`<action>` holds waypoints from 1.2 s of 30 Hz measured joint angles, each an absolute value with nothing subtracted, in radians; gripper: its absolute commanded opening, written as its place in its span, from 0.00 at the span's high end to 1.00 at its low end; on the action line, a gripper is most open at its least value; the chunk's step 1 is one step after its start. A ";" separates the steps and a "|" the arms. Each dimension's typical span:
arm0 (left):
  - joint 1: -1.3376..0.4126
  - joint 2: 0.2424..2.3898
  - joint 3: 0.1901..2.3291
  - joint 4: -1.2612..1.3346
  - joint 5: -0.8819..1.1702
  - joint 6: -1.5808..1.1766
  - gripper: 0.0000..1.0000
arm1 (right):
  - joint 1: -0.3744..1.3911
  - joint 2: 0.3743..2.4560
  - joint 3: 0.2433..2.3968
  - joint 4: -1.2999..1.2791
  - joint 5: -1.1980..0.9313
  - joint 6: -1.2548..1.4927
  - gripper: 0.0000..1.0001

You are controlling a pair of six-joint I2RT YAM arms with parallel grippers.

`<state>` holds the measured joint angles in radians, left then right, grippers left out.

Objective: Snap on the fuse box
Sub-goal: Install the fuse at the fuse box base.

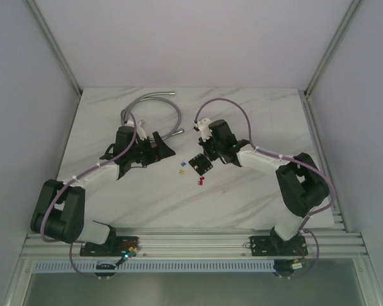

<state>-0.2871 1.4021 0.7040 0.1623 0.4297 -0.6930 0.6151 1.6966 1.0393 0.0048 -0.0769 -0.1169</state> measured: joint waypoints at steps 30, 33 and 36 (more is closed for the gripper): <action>-0.287 1.483 0.734 0.111 0.430 -0.686 0.00 | 0.650 1.811 1.121 -0.062 -0.021 -0.196 1.00; -0.287 1.483 0.734 0.111 0.430 -0.686 0.00 | 0.651 1.815 1.126 -0.063 -0.021 -0.196 1.00; -0.287 1.485 0.734 0.110 0.430 -0.686 0.00 | 0.653 1.819 1.130 -0.063 -0.021 -0.196 1.00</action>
